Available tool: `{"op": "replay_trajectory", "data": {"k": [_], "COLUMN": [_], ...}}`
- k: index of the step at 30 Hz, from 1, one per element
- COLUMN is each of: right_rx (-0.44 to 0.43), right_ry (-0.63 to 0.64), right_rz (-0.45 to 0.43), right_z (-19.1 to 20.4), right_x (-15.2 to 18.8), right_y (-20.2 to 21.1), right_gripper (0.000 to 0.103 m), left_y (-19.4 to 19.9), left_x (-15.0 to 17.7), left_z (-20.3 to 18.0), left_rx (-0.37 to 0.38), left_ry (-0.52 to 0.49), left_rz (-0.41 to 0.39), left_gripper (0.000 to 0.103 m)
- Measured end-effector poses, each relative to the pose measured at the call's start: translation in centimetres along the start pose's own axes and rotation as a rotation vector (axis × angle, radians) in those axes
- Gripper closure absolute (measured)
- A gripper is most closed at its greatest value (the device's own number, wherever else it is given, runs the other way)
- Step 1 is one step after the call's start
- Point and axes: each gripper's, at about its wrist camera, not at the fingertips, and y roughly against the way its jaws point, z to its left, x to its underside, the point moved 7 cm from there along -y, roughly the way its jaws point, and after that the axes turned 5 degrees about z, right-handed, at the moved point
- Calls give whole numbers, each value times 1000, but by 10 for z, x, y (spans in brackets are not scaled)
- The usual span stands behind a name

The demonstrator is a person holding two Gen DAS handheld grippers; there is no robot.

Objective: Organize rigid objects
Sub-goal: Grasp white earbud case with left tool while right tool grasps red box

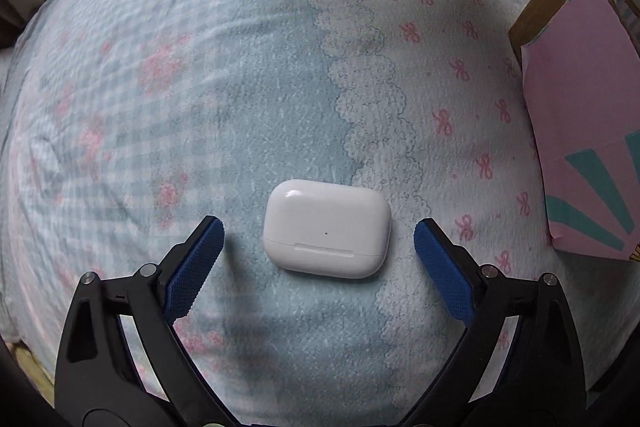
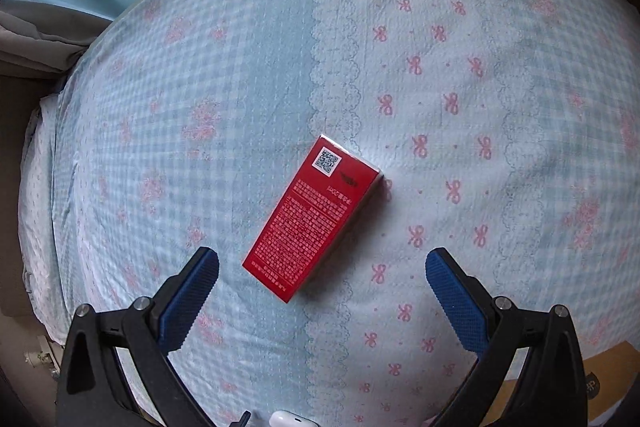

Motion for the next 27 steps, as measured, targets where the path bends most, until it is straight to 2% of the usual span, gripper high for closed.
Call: {"op": "replay_trajectory", "data": {"k": [4,9,14,17,21,22,27], "right_rx": [13,26,13,23,49,46,55], "right_ry": [-26,-81,-157,-182,-131,-115,-59], "right_rz": [18,13,31,28,-9,-15,-28], "right_z": [2,-2,-9,-13,-9,-6,1], "right_x": [-5,-14,-16,-16,-17,-17,-7], "right_y": [-16,-27,-38,-42,-44,-43,-36], "right_gripper": [7,11,27,32,43,48,53], "left_y": [-5,-7,-6,-6,-2,-3,2], "left_x": [-3,-9,-15,-18,-23,-23,-22], "left_z": [-5,-7,-10,-12,1,8,13], "left_rx": [18,39,41,41,52,63,68], "left_ry": [10,34,38,47,89,99,116], "left_rz": [-12,-30,-42,-40,-39,-38,-44], "left_gripper": [17,19,26,31,45,45,45]}}
